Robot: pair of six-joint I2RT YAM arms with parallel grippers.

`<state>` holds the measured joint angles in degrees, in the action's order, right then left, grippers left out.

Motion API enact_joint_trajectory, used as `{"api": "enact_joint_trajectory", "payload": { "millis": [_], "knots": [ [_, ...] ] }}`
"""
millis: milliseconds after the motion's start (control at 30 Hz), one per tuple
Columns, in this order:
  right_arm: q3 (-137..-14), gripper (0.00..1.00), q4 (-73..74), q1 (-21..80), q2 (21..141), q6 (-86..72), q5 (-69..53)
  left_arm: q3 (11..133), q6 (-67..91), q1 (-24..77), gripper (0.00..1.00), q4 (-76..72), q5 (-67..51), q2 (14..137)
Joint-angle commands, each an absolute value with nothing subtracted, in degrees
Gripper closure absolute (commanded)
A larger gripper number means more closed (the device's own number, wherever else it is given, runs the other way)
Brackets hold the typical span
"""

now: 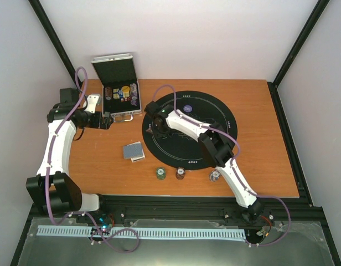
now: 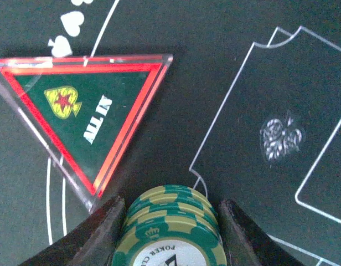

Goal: Distribute texas hold em gaming equipment

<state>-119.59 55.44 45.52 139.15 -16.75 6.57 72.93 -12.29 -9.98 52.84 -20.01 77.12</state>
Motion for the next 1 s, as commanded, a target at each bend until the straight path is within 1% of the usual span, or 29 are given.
{"api": "enact_joint_trajectory", "payload": {
  "millis": [0,267,500,567,767,833,867,967],
  "knots": [
    [-123.6,0.72,55.0,44.6,142.7,-15.8,4.3,75.4,-13.0,-10.5,0.0,53.1,-21.0,77.7],
    [-132.1,0.72,56.7,44.3,147.2,-15.5,2.6,75.6,-13.2,-10.5,0.0,52.5,-20.5,78.3],
    [-129.1,0.72,56.8,43.6,145.0,-15.6,4.2,75.6,-13.4,-10.5,0.0,52.6,-20.7,78.3],
    [-127.3,0.7,56.3,43.6,143.6,-15.4,4.4,75.5,-13.4,-10.6,0.0,52.7,-20.9,78.3],
    [-125.5,0.58,56.3,43.6,142.3,-15.0,4.1,75.6,-13.4,-10.6,0.0,53.1,-21.6,77.9],
    [-126.0,0.45,56.6,43.6,142.3,-14.9,4.1,75.6,-13.4,-10.6,0.0,53.3,-21.7,77.7],
    [-126.4,0.41,56.9,43.6,142.3,-14.9,4.1,75.6,-13.5,-10.6,0.0,53.3,-21.7,77.6],
    [-128.2,0.33,57.9,43.6,142.0,-14.4,4.8,75.6,-13.6,-10.6,0.0,53.7,-21.7,77.4]
  ]
}}
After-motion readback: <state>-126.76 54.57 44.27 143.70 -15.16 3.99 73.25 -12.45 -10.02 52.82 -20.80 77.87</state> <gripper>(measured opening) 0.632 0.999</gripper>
